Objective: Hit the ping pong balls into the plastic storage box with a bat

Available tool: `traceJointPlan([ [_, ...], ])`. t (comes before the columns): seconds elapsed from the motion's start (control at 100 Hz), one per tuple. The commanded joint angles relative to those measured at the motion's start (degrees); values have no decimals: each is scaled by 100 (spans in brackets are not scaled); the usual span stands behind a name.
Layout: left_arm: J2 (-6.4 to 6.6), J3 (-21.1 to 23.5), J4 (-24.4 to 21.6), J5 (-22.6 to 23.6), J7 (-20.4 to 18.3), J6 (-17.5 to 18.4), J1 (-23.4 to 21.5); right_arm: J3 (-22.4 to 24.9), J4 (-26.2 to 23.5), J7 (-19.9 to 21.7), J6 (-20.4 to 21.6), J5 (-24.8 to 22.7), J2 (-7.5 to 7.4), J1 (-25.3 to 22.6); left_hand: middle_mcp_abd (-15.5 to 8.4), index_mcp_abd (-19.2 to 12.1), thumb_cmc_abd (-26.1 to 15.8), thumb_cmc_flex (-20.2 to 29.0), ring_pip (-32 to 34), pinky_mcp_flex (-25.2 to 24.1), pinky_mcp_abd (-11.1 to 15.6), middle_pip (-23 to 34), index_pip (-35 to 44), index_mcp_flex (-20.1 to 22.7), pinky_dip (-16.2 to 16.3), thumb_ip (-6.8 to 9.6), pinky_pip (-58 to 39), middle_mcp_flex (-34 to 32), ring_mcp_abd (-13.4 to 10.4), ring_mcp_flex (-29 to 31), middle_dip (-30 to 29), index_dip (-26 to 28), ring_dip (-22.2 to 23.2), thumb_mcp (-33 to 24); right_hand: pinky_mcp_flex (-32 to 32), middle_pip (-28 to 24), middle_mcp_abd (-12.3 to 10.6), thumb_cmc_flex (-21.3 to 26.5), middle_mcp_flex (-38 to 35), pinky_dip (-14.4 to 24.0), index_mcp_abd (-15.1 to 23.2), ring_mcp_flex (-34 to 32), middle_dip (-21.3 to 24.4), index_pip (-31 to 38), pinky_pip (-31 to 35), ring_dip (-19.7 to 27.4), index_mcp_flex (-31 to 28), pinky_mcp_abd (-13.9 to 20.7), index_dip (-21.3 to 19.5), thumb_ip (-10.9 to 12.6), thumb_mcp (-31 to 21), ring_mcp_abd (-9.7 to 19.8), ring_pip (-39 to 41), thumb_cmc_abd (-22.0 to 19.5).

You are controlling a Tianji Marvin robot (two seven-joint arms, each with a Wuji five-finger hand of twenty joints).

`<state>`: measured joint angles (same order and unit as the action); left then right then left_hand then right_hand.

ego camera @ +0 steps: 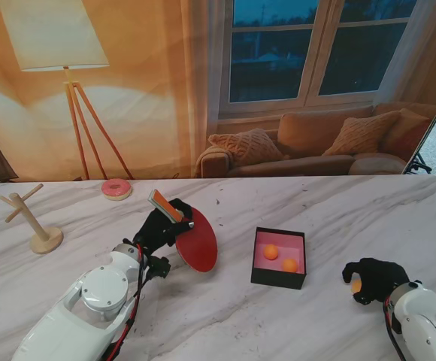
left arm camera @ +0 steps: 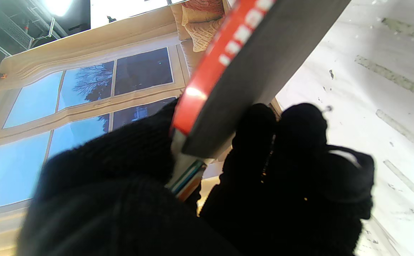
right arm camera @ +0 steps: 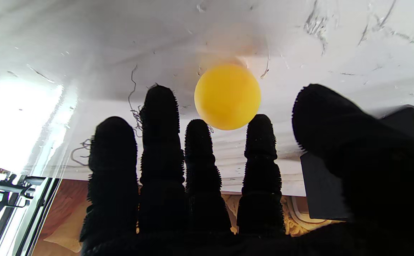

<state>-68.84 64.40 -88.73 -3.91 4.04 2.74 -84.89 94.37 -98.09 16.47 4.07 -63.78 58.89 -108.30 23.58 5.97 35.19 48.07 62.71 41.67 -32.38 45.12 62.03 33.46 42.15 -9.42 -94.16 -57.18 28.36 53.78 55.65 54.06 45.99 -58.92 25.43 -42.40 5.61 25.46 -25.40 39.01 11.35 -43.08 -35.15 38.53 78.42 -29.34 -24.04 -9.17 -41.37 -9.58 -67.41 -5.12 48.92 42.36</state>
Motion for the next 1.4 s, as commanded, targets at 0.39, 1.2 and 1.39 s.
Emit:
traceJointPlan([
  [0.39, -24, 7, -36, -20, -67, -28, -12, -237, 145, 93, -237, 32, -12, 145, -683, 143, 103, 61, 182, 59, 324, 72, 279, 167, 80, -115, -184, -98, 849, -71, 75, 91, 56, -423, 534, -331, 112, 382, -428, 88, -154, -663, -176, 264, 646, -188, -269, 77, 14, 150, -510, 138, 779, 174],
  [1.2, -9, -10, -46, 36, -109, -41, 14, -163, 224, 56, -334, 159, -1, 24, -683, 137, 109, 51, 183, 59, 324, 73, 279, 167, 80, -122, -184, -101, 854, -67, 72, 95, 55, -435, 455, -470, 113, 172, -701, -187, -196, -695, -304, 403, 539, 37, -363, -76, 12, 89, -419, 33, 590, 294],
  [1.39, -5, -27, -22, 28, -140, -33, 37, -88, 186, 135, -249, 239, -5, -56, -684, 137, 107, 50, 180, 59, 324, 72, 282, 169, 80, -123, -184, -99, 855, -70, 73, 98, 54, -438, 240, -347, 114, -189, -571, -190, -153, -510, -264, 248, 473, 50, -244, -142, 77, 51, -197, -53, 487, 339],
])
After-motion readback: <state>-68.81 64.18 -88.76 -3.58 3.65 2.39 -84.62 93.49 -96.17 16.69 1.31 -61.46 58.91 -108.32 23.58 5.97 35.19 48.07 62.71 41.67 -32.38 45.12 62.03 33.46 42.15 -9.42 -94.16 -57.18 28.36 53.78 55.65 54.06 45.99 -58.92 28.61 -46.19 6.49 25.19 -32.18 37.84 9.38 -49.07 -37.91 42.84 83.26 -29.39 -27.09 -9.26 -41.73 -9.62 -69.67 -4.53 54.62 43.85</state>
